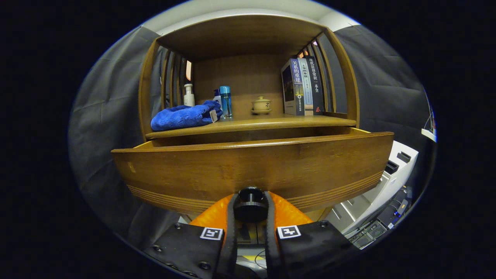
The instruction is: Pull open the drawer, take out the items inside it, and place them on the countertop above the cabinet.
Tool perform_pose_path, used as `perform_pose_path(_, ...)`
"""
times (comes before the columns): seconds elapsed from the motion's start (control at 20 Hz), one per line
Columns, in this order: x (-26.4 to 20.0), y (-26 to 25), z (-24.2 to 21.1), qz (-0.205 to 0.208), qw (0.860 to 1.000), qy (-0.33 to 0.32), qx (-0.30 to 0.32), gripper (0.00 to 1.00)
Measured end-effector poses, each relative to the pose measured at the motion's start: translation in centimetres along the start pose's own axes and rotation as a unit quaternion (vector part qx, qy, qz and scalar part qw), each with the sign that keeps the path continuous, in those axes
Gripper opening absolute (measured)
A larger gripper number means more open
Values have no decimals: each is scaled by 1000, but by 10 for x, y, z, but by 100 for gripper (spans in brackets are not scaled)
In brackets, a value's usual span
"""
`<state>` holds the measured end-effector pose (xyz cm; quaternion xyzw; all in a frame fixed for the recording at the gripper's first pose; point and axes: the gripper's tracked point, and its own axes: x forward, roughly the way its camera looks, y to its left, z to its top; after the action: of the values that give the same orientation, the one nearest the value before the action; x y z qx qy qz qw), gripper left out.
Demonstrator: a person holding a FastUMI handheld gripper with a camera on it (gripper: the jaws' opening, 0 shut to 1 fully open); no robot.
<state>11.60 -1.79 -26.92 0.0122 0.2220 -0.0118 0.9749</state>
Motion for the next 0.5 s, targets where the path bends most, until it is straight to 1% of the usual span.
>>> perform_pose_path(0.1, -18, 0, -13, 2, 1000, 14, -3, 37)
perform_pose_path(0.15, -27, 1, -12, 3, 1000, 5, -2, 38)
perform_pose_path(0.3, -45, 1, -22, 1, 1000, 17, 0, 38)
perform_pose_path(0.5, -72, 5, -32, 11, 999, 36, -2, 37)
